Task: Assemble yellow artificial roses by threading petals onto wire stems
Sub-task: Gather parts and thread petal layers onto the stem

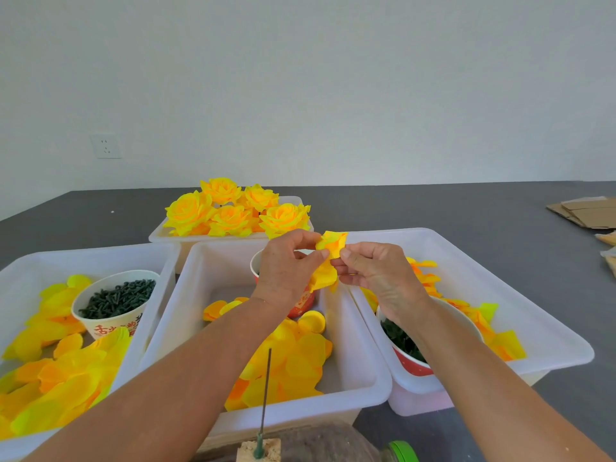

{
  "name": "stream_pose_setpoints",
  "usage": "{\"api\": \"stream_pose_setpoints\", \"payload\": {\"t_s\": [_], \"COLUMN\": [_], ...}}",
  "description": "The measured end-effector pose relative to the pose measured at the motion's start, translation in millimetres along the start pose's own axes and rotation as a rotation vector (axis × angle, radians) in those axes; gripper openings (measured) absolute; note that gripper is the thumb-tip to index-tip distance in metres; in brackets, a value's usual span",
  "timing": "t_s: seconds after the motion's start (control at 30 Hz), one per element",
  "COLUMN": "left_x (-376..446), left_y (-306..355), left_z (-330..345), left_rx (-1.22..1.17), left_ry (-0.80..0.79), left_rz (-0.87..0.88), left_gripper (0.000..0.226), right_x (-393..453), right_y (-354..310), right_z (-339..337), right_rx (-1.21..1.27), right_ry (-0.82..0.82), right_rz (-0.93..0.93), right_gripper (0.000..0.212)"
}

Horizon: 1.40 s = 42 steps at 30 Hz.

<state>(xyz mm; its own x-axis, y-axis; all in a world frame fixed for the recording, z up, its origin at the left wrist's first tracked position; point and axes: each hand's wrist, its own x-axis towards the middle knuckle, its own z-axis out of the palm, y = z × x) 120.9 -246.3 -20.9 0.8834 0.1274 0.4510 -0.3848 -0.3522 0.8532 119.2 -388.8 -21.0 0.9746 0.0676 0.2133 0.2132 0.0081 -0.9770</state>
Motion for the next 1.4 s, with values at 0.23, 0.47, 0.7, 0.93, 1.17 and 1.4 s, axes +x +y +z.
{"api": "stream_pose_setpoints", "payload": {"t_s": [0.23, 0.47, 0.7, 0.93, 1.17, 1.4], "left_x": [-5.1, 5.3, 1.3, 12.1, 5.3, 10.0], "left_y": [1.8, 0.9, 5.0, 2.3, 6.1, 21.3], "left_z": [2.9, -1.5, -3.7, -13.4, -11.2, 2.9], "left_rx": [0.210, -0.109, -0.434, -0.581, -0.542, -0.374], "left_ry": [-0.004, 0.132, 0.031, 0.218, 0.136, 0.069], "left_rz": [0.179, -0.280, -0.379, -0.499, -0.438, -0.314], "left_gripper": [0.016, 0.016, 0.015, 0.020, 0.016, 0.006], "right_x": [1.5, 2.9, -0.1, 10.5, 9.9, 5.2], "right_y": [0.0, -4.8, -7.1, -7.4, -8.9, -15.3], "right_z": [5.4, 5.2, 4.0, -13.3, -18.5, -24.9], "right_rx": [-0.126, -0.088, -0.119, 0.168, 0.202, 0.359], "right_ry": [0.056, 0.184, 0.095, 0.572, 0.689, 0.686], "right_rz": [-0.037, -0.128, -0.128, 0.072, 0.073, 0.008], "right_gripper": [0.013, 0.012, 0.023, 0.028, 0.029, 0.020]}}
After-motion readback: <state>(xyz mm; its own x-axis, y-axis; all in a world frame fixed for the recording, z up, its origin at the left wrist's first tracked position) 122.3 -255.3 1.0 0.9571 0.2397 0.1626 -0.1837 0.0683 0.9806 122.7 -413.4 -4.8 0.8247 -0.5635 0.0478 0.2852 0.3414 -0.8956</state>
